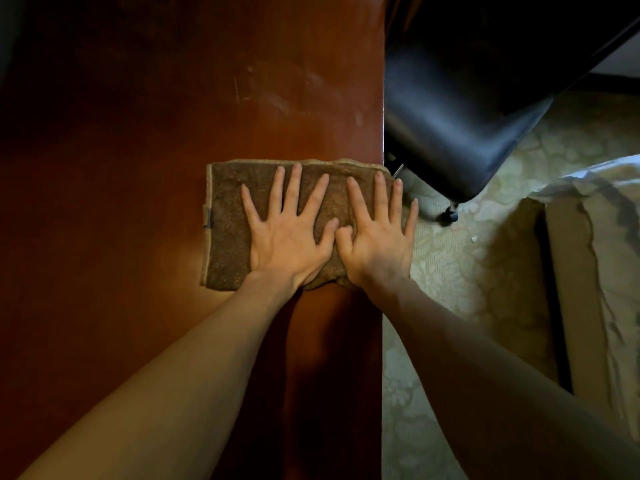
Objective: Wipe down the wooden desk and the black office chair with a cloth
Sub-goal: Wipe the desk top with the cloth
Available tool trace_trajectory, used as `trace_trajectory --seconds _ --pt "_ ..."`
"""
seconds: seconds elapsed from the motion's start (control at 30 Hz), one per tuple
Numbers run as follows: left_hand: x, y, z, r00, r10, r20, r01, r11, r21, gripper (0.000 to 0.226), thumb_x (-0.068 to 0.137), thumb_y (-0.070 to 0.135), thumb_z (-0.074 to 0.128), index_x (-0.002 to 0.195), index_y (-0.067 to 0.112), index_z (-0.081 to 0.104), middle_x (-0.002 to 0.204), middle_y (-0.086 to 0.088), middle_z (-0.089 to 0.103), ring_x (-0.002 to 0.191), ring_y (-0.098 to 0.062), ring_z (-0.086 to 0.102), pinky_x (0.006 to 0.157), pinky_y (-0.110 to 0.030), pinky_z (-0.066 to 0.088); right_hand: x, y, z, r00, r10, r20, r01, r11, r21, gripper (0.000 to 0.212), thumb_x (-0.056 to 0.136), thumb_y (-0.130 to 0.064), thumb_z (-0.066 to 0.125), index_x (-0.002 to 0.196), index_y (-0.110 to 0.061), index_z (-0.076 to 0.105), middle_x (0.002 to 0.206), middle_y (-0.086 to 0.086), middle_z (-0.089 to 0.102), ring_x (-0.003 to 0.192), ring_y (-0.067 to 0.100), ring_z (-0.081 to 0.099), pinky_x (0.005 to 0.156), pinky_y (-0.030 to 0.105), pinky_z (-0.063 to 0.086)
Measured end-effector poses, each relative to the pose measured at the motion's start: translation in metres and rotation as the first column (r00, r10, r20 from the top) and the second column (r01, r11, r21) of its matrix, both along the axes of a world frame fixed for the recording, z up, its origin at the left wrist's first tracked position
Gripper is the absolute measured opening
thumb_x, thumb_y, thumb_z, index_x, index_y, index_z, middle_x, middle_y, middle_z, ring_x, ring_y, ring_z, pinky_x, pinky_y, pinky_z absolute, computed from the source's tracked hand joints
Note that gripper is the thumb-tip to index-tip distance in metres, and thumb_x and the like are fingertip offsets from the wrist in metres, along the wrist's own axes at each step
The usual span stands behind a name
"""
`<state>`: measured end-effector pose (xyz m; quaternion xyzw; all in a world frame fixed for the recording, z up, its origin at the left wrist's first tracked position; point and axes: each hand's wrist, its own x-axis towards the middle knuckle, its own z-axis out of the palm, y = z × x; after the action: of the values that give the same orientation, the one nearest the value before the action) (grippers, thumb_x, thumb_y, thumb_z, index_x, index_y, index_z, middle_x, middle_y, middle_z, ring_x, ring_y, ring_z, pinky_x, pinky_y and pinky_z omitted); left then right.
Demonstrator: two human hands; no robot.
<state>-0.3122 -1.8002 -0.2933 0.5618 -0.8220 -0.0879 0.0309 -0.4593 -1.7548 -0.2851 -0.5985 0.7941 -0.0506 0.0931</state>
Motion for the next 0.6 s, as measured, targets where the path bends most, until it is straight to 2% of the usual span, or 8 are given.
trace_trajectory --seconds 0.2,0.43,0.6 --pt "-0.015 -0.044 -0.001 1.0 0.004 -0.011 -0.004 1.0 -0.029 0.069 0.1 0.065 0.016 0.164 0.042 0.003 0.174 -0.002 -0.003 0.16 -0.025 -0.008 0.119 -0.073 -0.003 -0.012 -0.043 -0.001 1.0 -0.011 -0.015 0.011 1.0 -0.024 0.073 0.091 -0.054 0.02 0.162 -0.036 0.016 0.171 0.009 0.007 0.157 0.032 -0.004 0.124 0.059 -0.001" --pt "-0.03 -0.089 -0.006 1.0 -0.007 -0.025 0.007 0.999 -0.035 0.069 0.099 0.065 0.015 0.164 0.042 0.005 0.174 -0.003 -0.002 0.16 -0.026 -0.007 0.119 -0.073 -0.005 -0.027 -0.085 -0.005 0.999 -0.01 -0.034 0.009 1.0 -0.021 0.073 0.092 -0.055 0.014 0.162 -0.036 0.013 0.171 0.01 0.005 0.157 0.033 -0.005 0.124 0.06 0.0" --pt "-0.036 -0.11 -0.006 1.0 -0.01 -0.021 0.009 1.0 -0.027 0.069 0.1 0.065 0.015 0.164 0.041 0.004 0.174 -0.003 -0.004 0.16 -0.026 -0.008 0.119 -0.073 -0.003 -0.033 -0.105 -0.008 0.999 -0.015 -0.034 0.013 0.999 -0.044 0.071 0.094 -0.055 0.016 0.162 -0.035 0.014 0.171 0.01 0.007 0.157 0.033 -0.003 0.125 0.059 0.002"
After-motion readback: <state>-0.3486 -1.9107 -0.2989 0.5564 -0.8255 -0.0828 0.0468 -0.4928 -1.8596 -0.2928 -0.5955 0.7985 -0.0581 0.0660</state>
